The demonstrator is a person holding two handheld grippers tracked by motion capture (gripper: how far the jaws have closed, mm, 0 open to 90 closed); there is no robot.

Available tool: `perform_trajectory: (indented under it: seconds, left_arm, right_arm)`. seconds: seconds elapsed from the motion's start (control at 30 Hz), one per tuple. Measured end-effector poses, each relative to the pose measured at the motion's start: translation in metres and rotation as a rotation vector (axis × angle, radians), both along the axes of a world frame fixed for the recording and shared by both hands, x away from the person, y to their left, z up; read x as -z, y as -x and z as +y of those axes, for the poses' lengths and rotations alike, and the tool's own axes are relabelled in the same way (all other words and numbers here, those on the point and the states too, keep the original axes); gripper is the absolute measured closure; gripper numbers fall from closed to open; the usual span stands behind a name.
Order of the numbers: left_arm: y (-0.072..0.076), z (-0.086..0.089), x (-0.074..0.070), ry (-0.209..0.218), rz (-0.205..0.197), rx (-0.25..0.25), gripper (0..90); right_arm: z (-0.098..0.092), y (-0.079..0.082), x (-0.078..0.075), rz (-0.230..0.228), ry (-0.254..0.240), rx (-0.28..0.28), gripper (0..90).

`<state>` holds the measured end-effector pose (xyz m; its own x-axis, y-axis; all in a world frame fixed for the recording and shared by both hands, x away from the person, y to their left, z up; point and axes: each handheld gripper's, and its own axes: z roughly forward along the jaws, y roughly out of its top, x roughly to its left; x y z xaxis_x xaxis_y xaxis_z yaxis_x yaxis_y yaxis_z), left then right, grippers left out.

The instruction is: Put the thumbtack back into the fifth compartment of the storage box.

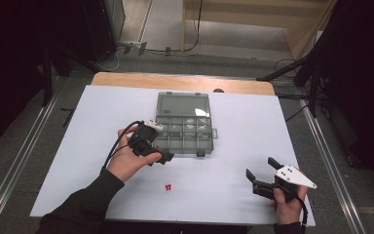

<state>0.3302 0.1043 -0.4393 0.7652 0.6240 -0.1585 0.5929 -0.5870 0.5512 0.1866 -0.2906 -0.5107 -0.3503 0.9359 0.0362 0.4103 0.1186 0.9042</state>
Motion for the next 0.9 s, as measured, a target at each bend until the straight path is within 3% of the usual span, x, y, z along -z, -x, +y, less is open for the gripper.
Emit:
perform_trajectory:
  seconds: [0.27, 0.43, 0.53, 0.6, 0.77, 0.9]
  left_arm:
    - [0.018, -0.004, 0.003, -0.011, -0.003, 0.016, 3.7]
    - [0.030, -0.006, 0.005, -0.051, -0.030, 0.018, 7.1]
    - [0.037, -0.006, 0.006, -0.053, -0.029, 0.015, 8.0]
    - [0.041, -0.006, 0.007, -0.051, -0.022, 0.017, 14.2]
    - [0.050, -0.006, 0.012, -0.055, -0.012, 0.026, 16.5]
    - [0.057, -0.005, 0.015, -0.051, -0.009, 0.034, 24.5]
  right_arm:
    - [0.000, 0.000, 0.000, 0.002, 0.003, 0.002, 10.1]
    - [0.000, 0.000, 0.000, -0.001, 0.004, 0.002, 10.1]
    - [0.001, 0.000, 0.000, 0.000, 0.003, 0.002, 10.1]
    - [0.001, 0.000, 0.000, 0.002, 0.004, 0.001, 10.1]
    - [0.001, 0.000, 0.000, 0.000, 0.005, 0.003, 10.1]
    - [0.002, 0.000, 0.000, 0.005, 0.001, 0.001, 10.1]
